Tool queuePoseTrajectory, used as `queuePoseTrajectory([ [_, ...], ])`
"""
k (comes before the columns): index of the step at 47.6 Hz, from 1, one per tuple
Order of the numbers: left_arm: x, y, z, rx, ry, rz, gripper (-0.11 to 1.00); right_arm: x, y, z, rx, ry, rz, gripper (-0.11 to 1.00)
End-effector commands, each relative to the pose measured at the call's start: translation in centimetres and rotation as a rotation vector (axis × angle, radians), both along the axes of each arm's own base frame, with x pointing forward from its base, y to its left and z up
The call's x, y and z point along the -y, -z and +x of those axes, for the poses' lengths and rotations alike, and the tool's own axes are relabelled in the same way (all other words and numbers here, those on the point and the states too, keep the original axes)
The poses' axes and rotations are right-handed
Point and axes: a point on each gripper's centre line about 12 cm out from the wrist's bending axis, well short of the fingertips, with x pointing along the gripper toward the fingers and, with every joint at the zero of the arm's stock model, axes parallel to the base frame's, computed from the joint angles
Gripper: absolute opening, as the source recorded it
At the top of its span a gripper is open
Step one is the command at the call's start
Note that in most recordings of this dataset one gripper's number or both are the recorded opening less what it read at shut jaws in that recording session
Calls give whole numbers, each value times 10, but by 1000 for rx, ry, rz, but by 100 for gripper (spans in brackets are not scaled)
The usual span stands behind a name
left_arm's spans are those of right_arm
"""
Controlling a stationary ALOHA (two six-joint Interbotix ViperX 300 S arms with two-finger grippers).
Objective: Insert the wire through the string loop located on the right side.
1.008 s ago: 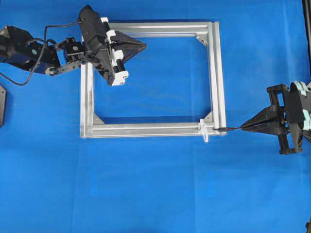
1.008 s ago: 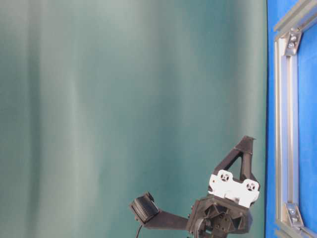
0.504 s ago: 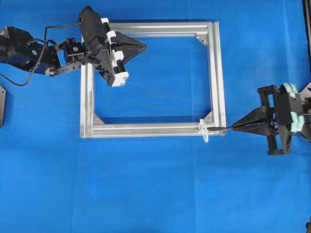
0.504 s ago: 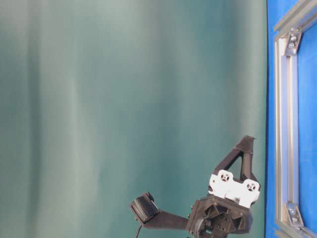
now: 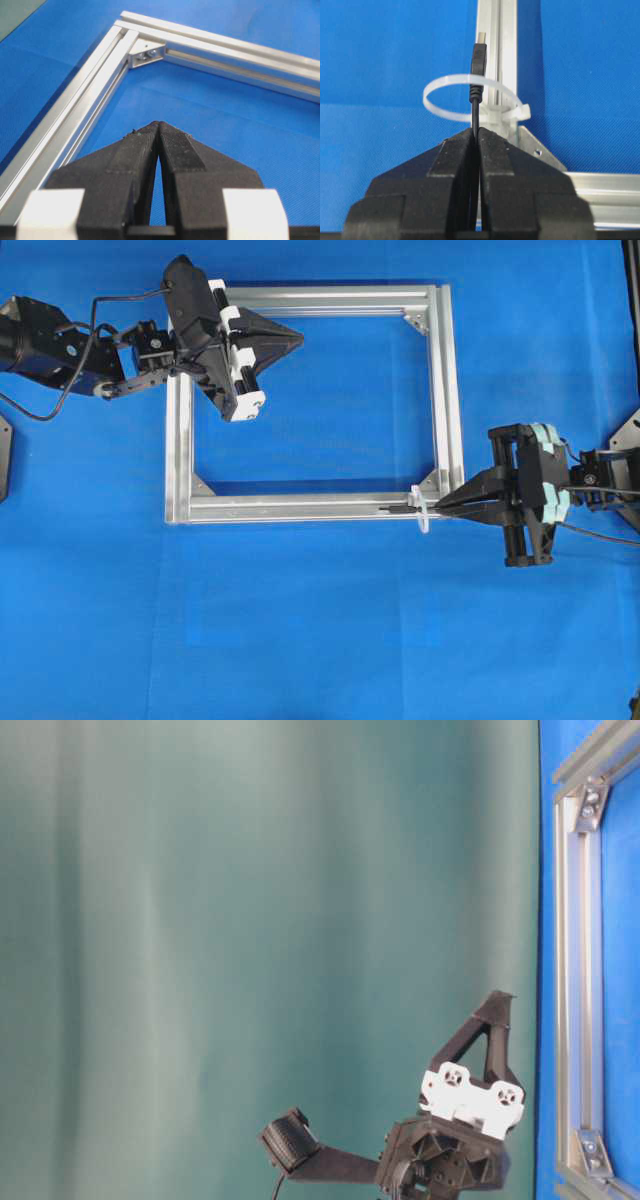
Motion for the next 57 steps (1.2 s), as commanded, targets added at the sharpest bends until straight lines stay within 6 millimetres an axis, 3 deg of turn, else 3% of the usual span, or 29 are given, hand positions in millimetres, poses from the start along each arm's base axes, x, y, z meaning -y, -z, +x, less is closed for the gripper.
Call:
queuePoseTrajectory([
  [1,2,-20,6,66,11,20,0,0,-6,6,30,9,8,-4],
  [11,7,-20,7,66,23,20,0,0,-6,5,28,9,7,-4],
  [18,24,-19,11,66,69,16,0,0,-6,5,25,7,7,-4],
  [32,108,-18,19,62,287,2,0,0,-5,5,24,7,7,-4],
  [41,148,-21,19,74,385,-23,0,0,-5,5,24,7,7,-4],
  [57,155,-21,22,59,401,-28,0,0,-5,5,24,9,7,-4],
])
